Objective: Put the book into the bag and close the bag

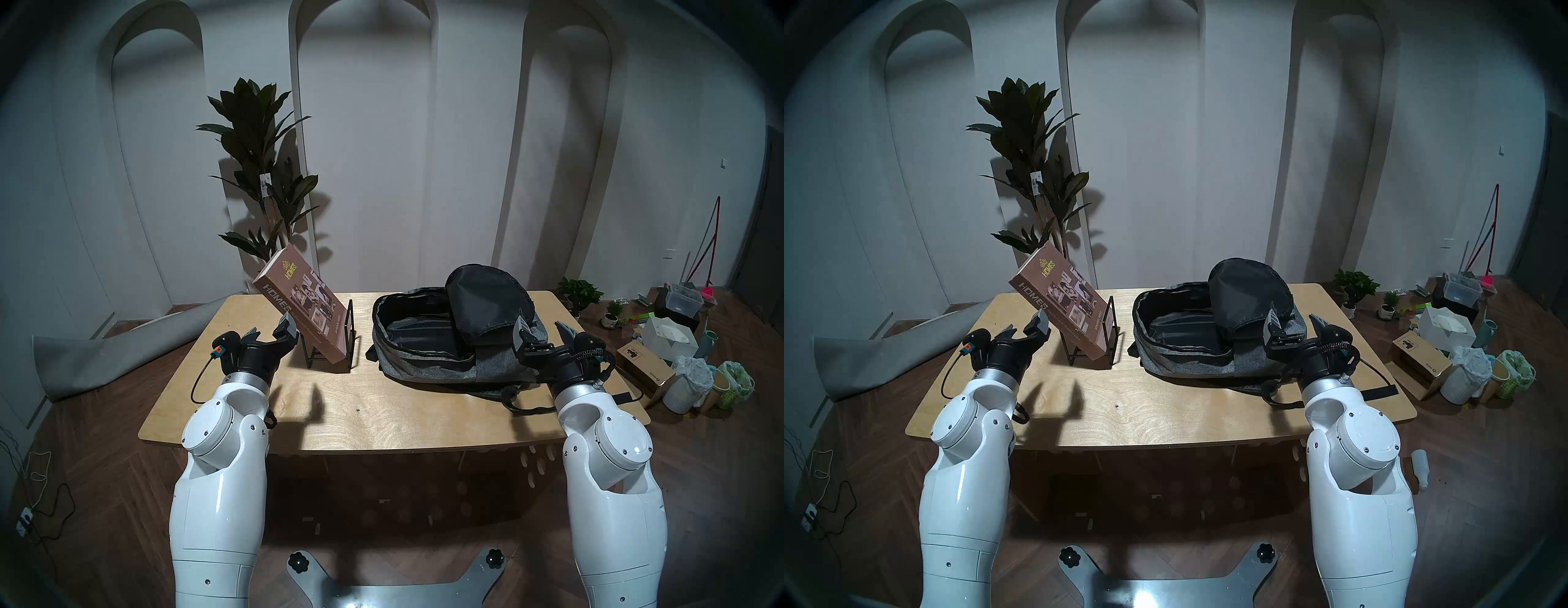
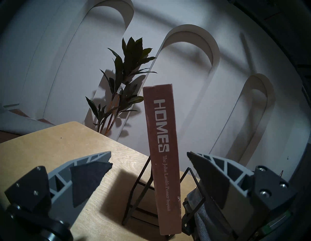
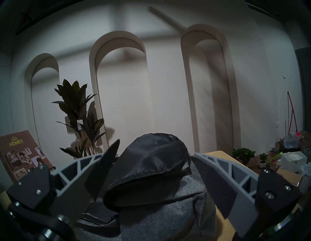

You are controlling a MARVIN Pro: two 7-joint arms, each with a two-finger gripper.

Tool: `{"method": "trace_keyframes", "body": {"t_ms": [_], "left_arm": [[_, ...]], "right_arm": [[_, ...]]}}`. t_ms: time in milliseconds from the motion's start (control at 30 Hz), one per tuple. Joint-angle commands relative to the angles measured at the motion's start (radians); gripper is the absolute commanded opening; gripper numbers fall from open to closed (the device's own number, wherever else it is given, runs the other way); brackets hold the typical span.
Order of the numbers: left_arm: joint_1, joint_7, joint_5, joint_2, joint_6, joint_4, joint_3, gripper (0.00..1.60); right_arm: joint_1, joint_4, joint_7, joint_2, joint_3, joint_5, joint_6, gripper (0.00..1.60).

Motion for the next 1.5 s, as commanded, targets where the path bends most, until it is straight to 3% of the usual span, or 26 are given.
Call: {"method": "trace_keyframes", "body": {"t_ms": [0, 433, 700, 1467], "left_arm": [[-0.074, -0.037, -0.007, 0.024, -0.020, 0.002, 0.004, 1.60], [-0.158, -0.075, -0.037, 0.047, -0.026, 0.084, 0.007, 1.60], [-0.172, -0.069, 0.000, 0.077, -0.054, 0.113, 0.007, 1.60], [-0.281, -0.093, 0.012, 0.087, -0.081, 0.238, 0.027, 1.60]], "right_arm": [[-0.009, -0.035, -0.002, -0.006, -0.007, -0.004, -0.012, 1.60], [-0.020, -0.053, -0.004, -0.018, -0.012, 0.006, -0.020, 1.60], [-0.029, -0.060, -0.009, -0.024, -0.012, 0.007, -0.025, 1.60], [-0.028, -0.056, -0.022, -0.023, -0.017, 0.002, -0.053, 1.60]]}}
